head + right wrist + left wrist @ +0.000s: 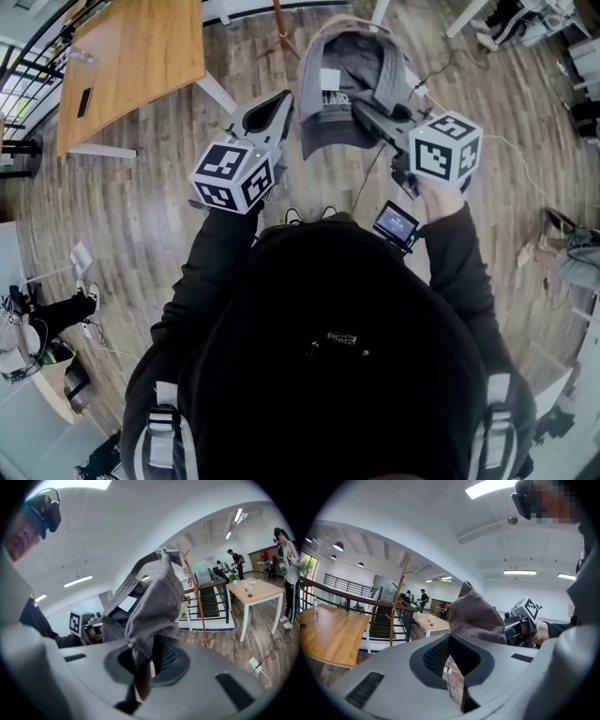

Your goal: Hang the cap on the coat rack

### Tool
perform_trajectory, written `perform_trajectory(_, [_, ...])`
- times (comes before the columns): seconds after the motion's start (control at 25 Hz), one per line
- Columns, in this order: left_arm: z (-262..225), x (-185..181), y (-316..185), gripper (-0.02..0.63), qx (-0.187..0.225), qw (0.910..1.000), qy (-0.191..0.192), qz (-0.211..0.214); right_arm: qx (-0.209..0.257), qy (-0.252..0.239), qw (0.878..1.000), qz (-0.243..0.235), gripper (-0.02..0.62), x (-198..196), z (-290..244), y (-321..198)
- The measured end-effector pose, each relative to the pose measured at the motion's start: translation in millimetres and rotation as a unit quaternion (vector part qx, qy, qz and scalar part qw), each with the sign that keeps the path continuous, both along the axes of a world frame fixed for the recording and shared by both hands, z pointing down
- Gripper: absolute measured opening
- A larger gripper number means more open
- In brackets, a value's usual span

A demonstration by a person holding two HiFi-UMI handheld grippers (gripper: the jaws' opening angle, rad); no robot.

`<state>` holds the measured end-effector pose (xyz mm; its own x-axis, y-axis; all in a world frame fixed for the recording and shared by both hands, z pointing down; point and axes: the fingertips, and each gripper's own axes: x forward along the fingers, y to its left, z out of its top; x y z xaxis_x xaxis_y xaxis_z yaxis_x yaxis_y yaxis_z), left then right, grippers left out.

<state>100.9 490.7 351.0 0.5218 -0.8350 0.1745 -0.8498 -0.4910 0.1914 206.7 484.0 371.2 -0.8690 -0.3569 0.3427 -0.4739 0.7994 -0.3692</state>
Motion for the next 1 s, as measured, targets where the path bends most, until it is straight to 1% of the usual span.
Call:
perform_trajectory(0.2, [2,16,-10,0.008,-0.003,0.9999,-0.009,-0.01,0.001,0.0,1.0,-0.002,0.014,17,1,-14])
perform_trajectory(0.4, [-11,28,-30,0.008,0.008,0.9997,-0.019,-0.014,0.013,0.004,1.0,-0.009,0.013,27,-12,-34])
perform_trajectory(0.6, [-11,38,-63,0.008,0.007,0.9994,-0.026,-0.021,0.017,0.005,1.0,-0.019,0.014,34,-19,-65])
perform_trajectory(0.76, [-8,28,-85,0.008,0.008,0.9993,-0.025,-0.027,0.018,0.008,0.999,-0.027,0.014,25,-15,-89])
perform_trajectory(1.0, [-2,-11,-119,0.008,0.01,0.9994,-0.009,-0.032,0.018,0.024,0.999,-0.035,0.014,-15,-11,-123])
